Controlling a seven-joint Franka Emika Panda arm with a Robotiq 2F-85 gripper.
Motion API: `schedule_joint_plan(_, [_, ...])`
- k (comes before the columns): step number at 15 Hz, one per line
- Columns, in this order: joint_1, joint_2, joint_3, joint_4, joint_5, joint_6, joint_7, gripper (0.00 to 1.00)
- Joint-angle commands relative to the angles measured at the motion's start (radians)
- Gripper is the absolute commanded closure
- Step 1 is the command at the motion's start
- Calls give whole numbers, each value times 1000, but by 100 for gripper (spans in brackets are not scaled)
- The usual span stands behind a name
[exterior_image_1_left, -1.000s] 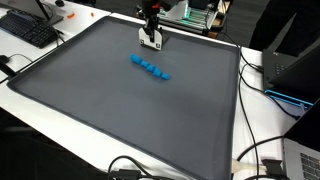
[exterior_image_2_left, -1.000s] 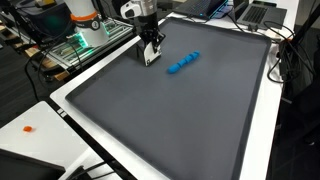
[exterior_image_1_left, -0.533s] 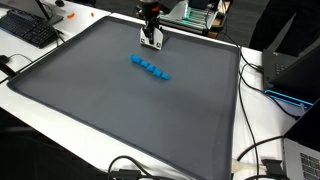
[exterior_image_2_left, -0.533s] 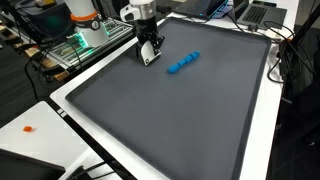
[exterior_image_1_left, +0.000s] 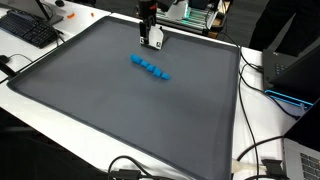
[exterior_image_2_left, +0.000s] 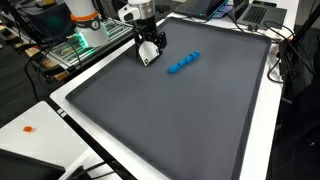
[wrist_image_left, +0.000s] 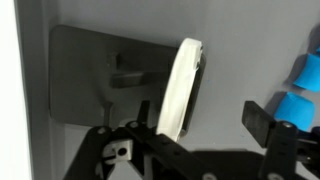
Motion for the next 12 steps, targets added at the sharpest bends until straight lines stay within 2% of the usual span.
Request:
schedule_joint_plan(1, [-10,-54,-8,-3,-27,-50,-60,0])
schedule_joint_plan(4, [-12,-102,-6,4,-17,-115,-138,0])
schedule_joint_plan(12, [-39,-214,12,65,-83,-336,-282,0])
